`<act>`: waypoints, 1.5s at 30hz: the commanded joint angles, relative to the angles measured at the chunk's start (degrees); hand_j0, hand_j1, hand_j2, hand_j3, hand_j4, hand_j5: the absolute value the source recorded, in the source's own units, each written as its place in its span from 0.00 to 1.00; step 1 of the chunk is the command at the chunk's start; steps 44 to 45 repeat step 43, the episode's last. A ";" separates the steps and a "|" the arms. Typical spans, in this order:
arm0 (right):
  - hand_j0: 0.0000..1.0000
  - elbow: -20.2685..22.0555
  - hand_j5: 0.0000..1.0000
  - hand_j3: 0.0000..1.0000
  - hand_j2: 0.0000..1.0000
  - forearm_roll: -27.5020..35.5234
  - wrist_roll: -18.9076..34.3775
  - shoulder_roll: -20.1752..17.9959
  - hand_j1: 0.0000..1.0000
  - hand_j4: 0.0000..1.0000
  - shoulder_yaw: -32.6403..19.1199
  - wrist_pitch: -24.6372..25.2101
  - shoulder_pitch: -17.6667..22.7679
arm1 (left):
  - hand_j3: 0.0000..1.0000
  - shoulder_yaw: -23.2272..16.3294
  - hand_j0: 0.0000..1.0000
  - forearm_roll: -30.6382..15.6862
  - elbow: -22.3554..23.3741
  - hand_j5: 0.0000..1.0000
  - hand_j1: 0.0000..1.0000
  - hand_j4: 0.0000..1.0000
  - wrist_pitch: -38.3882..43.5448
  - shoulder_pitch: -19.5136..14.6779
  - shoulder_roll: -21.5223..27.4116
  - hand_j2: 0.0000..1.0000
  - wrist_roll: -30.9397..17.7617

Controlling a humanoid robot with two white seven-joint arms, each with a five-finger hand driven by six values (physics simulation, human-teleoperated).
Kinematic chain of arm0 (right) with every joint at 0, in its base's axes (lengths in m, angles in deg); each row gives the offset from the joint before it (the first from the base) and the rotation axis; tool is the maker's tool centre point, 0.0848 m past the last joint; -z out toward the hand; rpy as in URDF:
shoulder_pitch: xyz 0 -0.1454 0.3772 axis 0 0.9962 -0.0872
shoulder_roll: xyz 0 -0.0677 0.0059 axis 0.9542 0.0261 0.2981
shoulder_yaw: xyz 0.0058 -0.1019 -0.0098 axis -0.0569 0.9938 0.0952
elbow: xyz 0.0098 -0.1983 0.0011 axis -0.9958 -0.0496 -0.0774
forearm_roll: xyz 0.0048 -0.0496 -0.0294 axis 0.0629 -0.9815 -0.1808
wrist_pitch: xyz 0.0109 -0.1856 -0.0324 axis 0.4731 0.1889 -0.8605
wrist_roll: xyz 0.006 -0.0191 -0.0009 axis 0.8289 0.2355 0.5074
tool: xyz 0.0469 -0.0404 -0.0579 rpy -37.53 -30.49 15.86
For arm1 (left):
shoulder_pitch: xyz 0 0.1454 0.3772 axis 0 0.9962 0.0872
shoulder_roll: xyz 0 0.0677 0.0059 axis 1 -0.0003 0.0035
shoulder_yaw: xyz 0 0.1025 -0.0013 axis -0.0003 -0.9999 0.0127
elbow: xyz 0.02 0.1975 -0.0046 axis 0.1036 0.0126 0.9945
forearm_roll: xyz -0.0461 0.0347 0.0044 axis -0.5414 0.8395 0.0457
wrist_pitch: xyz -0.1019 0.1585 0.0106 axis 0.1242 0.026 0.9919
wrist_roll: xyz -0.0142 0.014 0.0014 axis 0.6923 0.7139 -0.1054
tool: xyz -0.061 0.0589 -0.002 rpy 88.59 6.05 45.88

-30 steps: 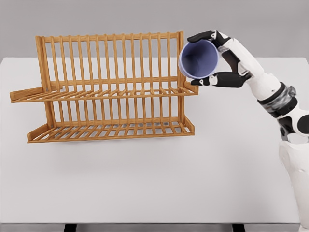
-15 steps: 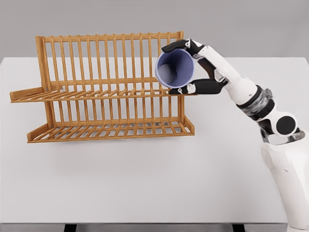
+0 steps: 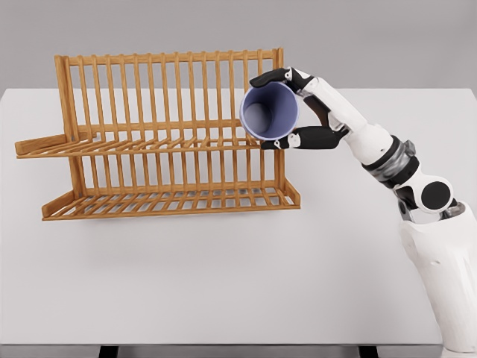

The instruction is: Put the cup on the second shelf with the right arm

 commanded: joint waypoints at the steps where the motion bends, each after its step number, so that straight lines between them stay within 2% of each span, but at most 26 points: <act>1: 0.62 -0.01 0.62 0.62 0.62 0.41 -0.03 -0.05 0.62 0.62 -0.05 0.04 0.00 | 1.00 -0.01 1.00 0.02 0.02 1.00 1.00 1.00 0.02 0.00 0.00 1.00 -0.02; 2: 0.65 -0.01 0.65 0.65 0.65 0.41 -0.03 -0.06 0.65 0.65 -0.05 0.04 0.00 | 1.00 -0.01 1.00 0.02 0.02 1.00 1.00 1.00 0.02 0.00 0.00 1.00 -0.02; 3: 0.78 -0.01 0.78 0.78 0.78 0.41 -0.03 -0.06 0.78 0.78 0.04 0.04 0.00 | 1.00 -0.01 1.00 0.02 0.02 1.00 1.00 1.00 0.02 0.00 0.00 1.00 -0.02; 4: 0.94 -0.01 0.94 0.94 0.94 0.41 -0.03 -0.05 0.94 0.94 0.04 0.13 0.00 | 1.00 -0.01 1.00 0.02 0.02 1.00 1.00 1.00 0.02 0.00 0.00 1.00 -0.02; 6: 1.00 0.07 1.00 1.00 1.00 0.41 -0.03 -0.23 1.00 1.00 0.31 0.04 0.00 | 1.00 -0.01 1.00 0.02 0.02 1.00 1.00 1.00 0.02 0.00 0.00 1.00 -0.02; 21: 1.00 1.57 1.00 1.00 1.00 0.50 -0.03 -0.41 1.00 1.00 0.39 0.04 0.00 | 1.00 -0.01 1.00 0.02 0.02 1.00 1.00 1.00 0.02 0.00 0.00 1.00 -0.02; 24: 1.00 4.02 1.00 1.00 1.00 1.98 -0.03 -3.91 1.00 1.00 0.04 0.30 0.35 | 1.00 -0.01 1.00 0.02 0.02 1.00 1.00 1.00 0.02 0.00 0.00 1.00 -0.02; 26: 1.00 5.43 1.00 1.00 1.00 7.08 -0.03 -9.53 1.00 1.00 -0.13 0.21 1.40 | 1.00 -0.01 1.00 0.02 0.02 1.00 1.00 1.00 0.02 0.00 0.00 1.00 -0.02; 29: 1.00 7.54 1.00 1.00 1.00 10.69 -0.03 -14.82 1.00 1.00 -1.89 0.04 4.65 | 1.00 -0.01 1.00 0.02 0.02 1.00 1.00 1.00 0.02 0.00 0.00 1.00 -0.02; 32: 1.00 7.90 1.00 1.00 1.00 11.84 -0.03 -16.49 1.00 1.00 -6.19 0.04 8.43 | 1.00 -0.01 1.00 0.02 0.02 1.00 1.00 1.00 0.02 0.00 0.00 1.00 -0.02; 35: 1.00 8.95 1.00 1.00 1.00 13.86 -0.03 -20.00 1.00 1.00 -9.71 -0.31 12.30 | 1.00 -0.01 1.00 0.02 0.02 1.00 1.00 1.00 0.02 0.00 0.00 1.00 -0.02; 37: 1.00 8.95 1.00 1.00 1.00 13.95 -0.03 -20.18 1.00 1.00 -12.70 -0.66 15.64 | 1.00 -0.01 1.00 0.02 0.02 1.00 1.00 1.00 0.02 0.00 0.00 1.00 -0.02; 45: 1.00 8.60 1.00 1.00 1.00 13.95 -0.03 -21.59 1.00 1.00 -12.88 -0.58 16.52 | 1.00 -0.01 1.00 0.02 0.02 1.00 1.00 1.00 0.02 0.00 0.00 1.00 -0.02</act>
